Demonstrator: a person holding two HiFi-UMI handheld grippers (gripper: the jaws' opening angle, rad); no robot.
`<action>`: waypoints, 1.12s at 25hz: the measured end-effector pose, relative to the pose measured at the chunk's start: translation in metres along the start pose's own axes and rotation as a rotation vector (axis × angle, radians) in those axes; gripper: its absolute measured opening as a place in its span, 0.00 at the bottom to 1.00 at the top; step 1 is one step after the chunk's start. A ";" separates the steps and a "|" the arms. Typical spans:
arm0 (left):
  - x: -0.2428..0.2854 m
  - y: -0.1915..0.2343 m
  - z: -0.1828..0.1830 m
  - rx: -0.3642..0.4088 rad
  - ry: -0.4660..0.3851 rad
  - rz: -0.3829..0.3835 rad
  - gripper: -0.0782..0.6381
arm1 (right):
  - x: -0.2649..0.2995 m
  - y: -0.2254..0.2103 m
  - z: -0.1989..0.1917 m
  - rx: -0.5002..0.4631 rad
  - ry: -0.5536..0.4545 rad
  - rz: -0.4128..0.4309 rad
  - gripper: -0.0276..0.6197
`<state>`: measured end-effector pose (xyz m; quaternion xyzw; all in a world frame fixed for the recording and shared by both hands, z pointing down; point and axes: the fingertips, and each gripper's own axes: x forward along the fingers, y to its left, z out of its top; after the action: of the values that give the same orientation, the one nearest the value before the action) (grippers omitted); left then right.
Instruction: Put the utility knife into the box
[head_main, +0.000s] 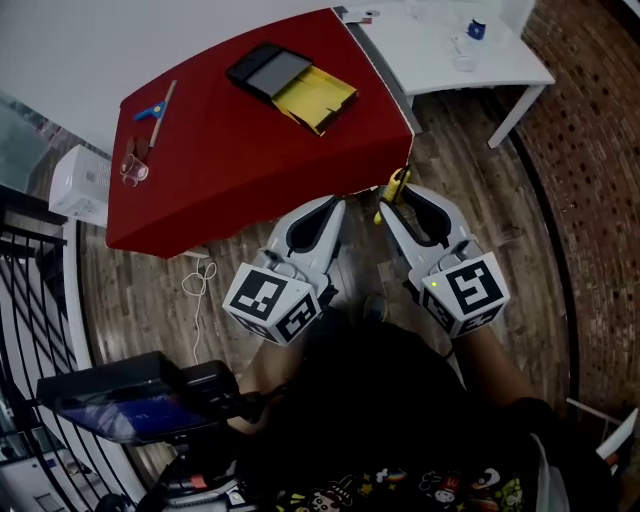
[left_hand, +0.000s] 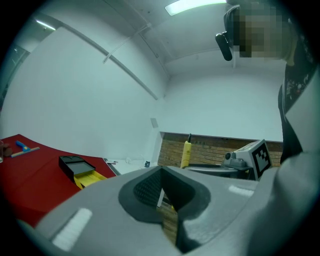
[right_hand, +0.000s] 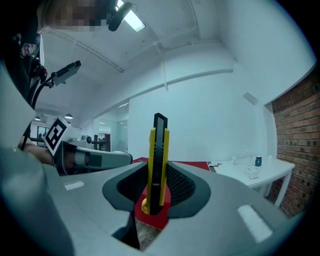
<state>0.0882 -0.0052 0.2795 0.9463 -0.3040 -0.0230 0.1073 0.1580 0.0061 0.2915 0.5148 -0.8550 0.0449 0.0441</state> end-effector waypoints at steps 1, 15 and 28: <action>0.004 0.003 -0.001 -0.001 0.003 0.008 0.11 | 0.003 -0.005 -0.002 0.002 0.006 0.004 0.26; 0.063 0.104 -0.009 -0.044 0.045 0.041 0.11 | 0.118 -0.054 -0.032 0.037 0.118 0.026 0.26; 0.110 0.287 -0.011 -0.124 0.101 0.031 0.11 | 0.314 -0.088 -0.064 0.043 0.267 -0.033 0.26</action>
<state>0.0147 -0.2944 0.3553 0.9330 -0.3108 0.0077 0.1814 0.0910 -0.3021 0.3963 0.5189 -0.8319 0.1306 0.1473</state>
